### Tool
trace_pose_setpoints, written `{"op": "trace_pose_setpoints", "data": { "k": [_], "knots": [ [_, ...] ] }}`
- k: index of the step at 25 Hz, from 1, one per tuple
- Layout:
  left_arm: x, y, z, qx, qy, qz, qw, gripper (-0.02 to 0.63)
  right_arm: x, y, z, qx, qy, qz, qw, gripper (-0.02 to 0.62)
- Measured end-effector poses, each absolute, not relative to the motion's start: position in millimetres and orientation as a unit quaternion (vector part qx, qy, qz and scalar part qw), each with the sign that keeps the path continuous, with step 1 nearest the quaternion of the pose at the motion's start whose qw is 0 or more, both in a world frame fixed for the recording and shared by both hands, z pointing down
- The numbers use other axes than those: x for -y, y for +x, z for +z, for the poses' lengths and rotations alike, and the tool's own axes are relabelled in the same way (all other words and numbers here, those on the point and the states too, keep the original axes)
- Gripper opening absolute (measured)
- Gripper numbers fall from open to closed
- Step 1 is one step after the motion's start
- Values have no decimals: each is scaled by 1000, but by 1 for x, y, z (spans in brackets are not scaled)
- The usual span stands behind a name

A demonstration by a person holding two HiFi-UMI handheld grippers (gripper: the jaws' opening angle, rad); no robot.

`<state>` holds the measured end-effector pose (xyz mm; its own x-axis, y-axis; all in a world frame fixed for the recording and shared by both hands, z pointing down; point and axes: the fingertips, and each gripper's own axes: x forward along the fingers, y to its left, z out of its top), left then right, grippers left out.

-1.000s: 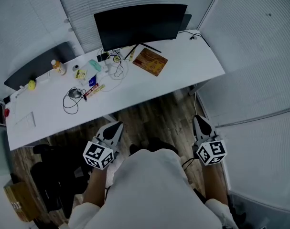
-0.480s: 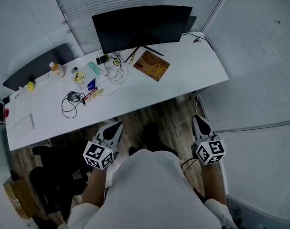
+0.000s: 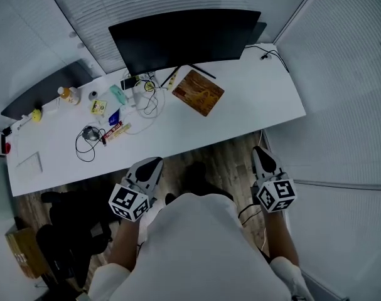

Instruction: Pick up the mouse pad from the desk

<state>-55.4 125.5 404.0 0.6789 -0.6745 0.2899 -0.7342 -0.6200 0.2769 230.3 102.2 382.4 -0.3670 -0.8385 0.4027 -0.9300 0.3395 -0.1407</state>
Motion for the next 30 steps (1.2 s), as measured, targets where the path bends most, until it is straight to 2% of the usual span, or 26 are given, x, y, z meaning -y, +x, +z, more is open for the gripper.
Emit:
{"op": "trace_pose_setpoints", "data": {
  "k": [15, 30],
  "knots": [
    [-45, 11, 420, 430, 871, 105, 215, 17, 24, 285, 414, 837, 479, 204, 168, 41],
    [-2, 36, 454, 437, 854, 126, 253, 17, 93, 268, 483, 854, 406, 241, 218, 47]
  ]
}}
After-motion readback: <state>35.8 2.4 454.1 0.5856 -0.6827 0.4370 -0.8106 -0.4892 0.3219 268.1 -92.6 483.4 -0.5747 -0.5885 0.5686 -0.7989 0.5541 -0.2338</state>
